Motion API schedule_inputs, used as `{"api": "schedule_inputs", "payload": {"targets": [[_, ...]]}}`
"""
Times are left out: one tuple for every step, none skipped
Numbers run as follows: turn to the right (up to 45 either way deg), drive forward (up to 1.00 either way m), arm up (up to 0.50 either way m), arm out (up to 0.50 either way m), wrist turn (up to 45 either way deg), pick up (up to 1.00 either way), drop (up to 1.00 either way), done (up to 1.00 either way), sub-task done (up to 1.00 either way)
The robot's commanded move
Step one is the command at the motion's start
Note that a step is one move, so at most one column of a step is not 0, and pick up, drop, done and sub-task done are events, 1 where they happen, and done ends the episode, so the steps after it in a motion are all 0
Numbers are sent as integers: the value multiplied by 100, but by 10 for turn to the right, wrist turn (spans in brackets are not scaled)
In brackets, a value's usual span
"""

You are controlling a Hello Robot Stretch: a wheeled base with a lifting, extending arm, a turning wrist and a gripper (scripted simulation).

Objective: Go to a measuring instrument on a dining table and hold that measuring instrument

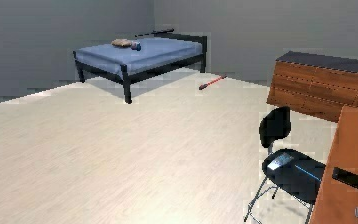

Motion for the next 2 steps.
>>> {"api": "schedule_inputs", "payload": {"targets": [[0,0,0,0,0,100,0,0,0],[0,0,10,0,0,0,0,0,0]]}}
